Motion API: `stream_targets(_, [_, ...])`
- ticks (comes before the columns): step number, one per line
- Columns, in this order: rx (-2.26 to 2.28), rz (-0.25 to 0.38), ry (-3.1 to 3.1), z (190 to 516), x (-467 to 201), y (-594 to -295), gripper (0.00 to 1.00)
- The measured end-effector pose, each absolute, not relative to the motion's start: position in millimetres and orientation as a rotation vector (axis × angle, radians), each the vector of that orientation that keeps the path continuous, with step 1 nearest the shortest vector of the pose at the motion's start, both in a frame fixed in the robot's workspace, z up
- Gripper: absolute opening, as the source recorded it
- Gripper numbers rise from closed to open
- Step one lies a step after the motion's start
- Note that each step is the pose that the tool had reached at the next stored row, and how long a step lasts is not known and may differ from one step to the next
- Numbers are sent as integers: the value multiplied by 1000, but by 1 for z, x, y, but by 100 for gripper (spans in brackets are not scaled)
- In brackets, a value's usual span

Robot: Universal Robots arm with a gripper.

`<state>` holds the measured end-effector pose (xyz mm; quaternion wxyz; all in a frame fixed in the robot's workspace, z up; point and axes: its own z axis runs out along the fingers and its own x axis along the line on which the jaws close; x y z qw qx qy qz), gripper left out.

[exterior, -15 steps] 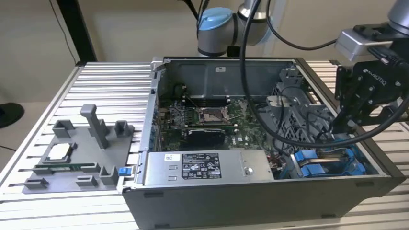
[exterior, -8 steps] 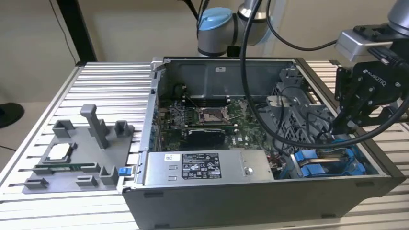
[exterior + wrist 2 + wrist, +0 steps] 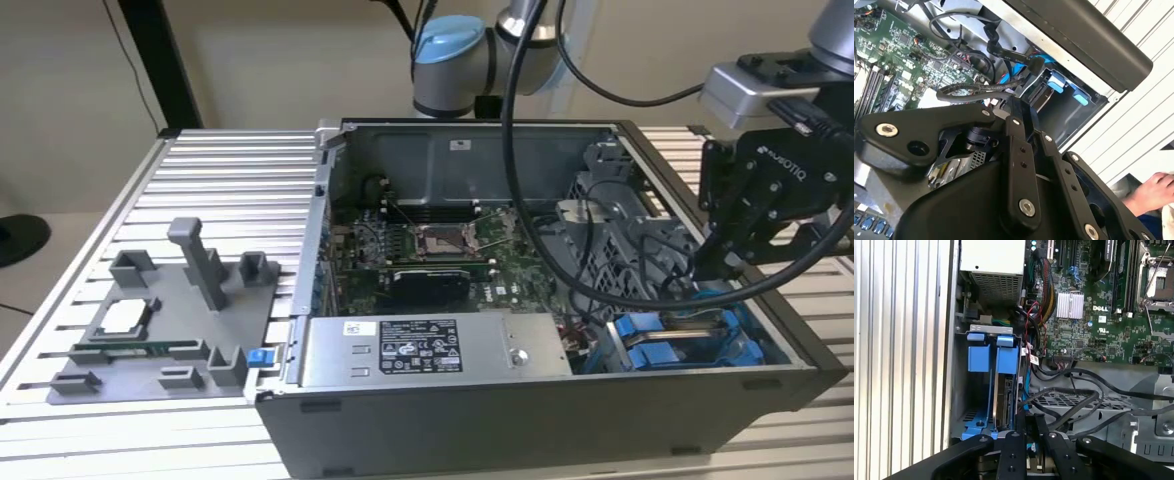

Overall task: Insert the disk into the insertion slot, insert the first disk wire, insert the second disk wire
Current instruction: 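Insert the first disk wire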

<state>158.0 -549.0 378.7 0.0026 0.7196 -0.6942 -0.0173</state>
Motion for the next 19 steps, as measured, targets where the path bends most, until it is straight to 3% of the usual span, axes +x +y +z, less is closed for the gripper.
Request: stream_targets(19, [2238, -91, -2159, 361, 161, -559, 0])
